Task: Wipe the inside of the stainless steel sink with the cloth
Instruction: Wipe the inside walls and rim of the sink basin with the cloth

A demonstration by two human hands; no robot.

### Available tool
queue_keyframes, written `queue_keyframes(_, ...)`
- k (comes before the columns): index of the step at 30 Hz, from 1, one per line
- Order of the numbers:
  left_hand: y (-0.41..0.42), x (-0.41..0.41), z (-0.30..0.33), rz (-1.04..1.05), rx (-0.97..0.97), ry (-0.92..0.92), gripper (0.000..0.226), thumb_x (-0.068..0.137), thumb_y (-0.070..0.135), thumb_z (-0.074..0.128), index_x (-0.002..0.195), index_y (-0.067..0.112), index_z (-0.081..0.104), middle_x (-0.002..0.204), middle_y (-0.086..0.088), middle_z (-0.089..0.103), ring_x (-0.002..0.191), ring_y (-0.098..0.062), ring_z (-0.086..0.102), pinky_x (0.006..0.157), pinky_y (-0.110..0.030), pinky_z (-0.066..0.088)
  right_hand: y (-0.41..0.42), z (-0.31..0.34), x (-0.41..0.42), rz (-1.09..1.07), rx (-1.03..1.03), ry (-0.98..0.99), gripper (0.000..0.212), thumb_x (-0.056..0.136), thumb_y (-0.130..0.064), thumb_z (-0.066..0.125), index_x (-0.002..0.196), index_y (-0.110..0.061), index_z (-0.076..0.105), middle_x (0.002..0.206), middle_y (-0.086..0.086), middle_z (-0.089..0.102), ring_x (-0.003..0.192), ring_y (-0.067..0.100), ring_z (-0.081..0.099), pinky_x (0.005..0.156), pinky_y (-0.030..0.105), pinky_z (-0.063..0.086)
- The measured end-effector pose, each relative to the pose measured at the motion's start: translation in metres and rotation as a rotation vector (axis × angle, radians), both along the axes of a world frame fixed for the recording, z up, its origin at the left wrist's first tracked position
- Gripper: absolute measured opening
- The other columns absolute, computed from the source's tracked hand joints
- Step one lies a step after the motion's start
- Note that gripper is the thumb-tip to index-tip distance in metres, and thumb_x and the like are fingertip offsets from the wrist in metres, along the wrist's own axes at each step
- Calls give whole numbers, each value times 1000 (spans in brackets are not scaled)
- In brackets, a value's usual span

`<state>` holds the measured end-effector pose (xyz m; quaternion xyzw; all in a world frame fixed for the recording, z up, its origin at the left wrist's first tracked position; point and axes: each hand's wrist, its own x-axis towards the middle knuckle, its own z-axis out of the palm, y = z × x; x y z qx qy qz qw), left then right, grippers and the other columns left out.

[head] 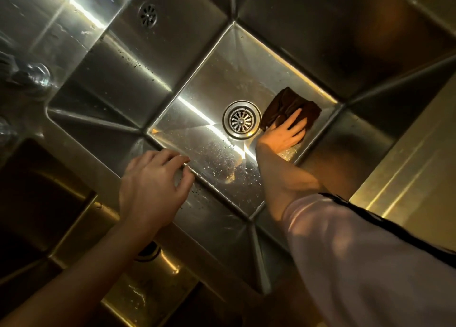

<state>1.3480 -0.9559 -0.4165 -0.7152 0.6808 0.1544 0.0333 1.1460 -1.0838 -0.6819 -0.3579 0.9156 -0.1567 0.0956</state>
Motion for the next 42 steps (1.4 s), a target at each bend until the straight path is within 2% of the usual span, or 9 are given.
queue_keyframes(2, 0, -1, 1, -2, -8, -12, 38, 89, 36, 44, 107, 18, 72, 103, -2, 70, 93, -24, 62, 80, -39, 45, -6, 7, -8, 87, 6, -56, 68, 90, -23, 60, 150, -21, 28, 153, 14, 30, 135, 36, 32, 113, 47, 23)
queue_keyframes(8, 2, 0, 0, 31, -19, -15, 37, 89, 36, 46, 111, 19, 70, 105, -1, 69, 95, -23, 61, 81, -38, 44, -44, 5, -31, 451, 94, -81, 62, 97, -28, 48, 152, -25, 19, 158, 12, 18, 141, 35, 19, 118, 44, 13)
queue_keyframes(17, -2, -3, 1, 74, 37, -35, 50, 89, 47, 32, 108, 24, 72, 104, 4, 69, 99, -21, 59, 85, -35, 33, -106, 8, -13, 722, 173, -21, 61, 97, -34, 44, 152, -27, 17, 159, 9, 14, 141, 37, 19, 116, 42, 12)
queue_keyframes(24, -4, -4, 3, 64, 73, -36, 48, 90, 45, 35, 104, 22, 74, 103, 1, 71, 99, -22, 63, 90, -36, 33, -141, 10, 9, 1073, 169, -39, 64, 94, -32, 50, 151, -28, 22, 159, 8, 17, 144, 34, 14, 118, 39, 8)
queue_keyframes(29, -6, -4, 4, 88, 101, -48, 47, 90, 44, 35, 103, 22, 74, 102, 2, 71, 96, -23, 64, 88, -39, 42, -150, 7, 7, 1144, 109, -52, 64, 93, -31, 53, 150, -29, 24, 157, 7, 21, 142, 32, 21, 118, 38, 16)
queue_keyframes(32, -5, -2, 4, 83, 104, -62, 49, 91, 45, 32, 105, 23, 73, 103, 2, 71, 99, -23, 64, 90, -41, 43, -158, 5, -4, 1140, 72, -58, 68, 93, -26, 54, 152, -24, 20, 157, 12, 20, 139, 34, 26, 116, 37, 21)
queue_keyframes(36, -2, 0, 4, 89, 64, -37, 47, 93, 45, 33, 107, 24, 73, 105, 4, 70, 100, -19, 62, 91, -39, 41, -160, 3, -5, 1094, 65, -17, 67, 95, -24, 50, 153, -20, 15, 157, 18, 17, 139, 37, 24, 116, 39, 21)
queue_keyframes(39, -2, 1, 0, 82, 28, -23, 46, 93, 45, 35, 106, 22, 73, 105, 2, 70, 99, -20, 62, 91, -38, 37, -161, 5, 6, 1084, 95, 49, 64, 97, -31, 45, 153, -22, 15, 157, 15, 17, 139, 36, 25, 117, 41, 19)
queue_keyframes(42, 1, 2, -2, 83, 3, -23, 49, 92, 47, 34, 106, 22, 73, 104, 2, 71, 99, -20, 63, 93, -38, 37, -168, 8, 13, 1187, 185, 14, 78, 91, -53, 49, 153, -25, 11, 159, 13, 11, 142, 37, 17, 118, 44, 11)
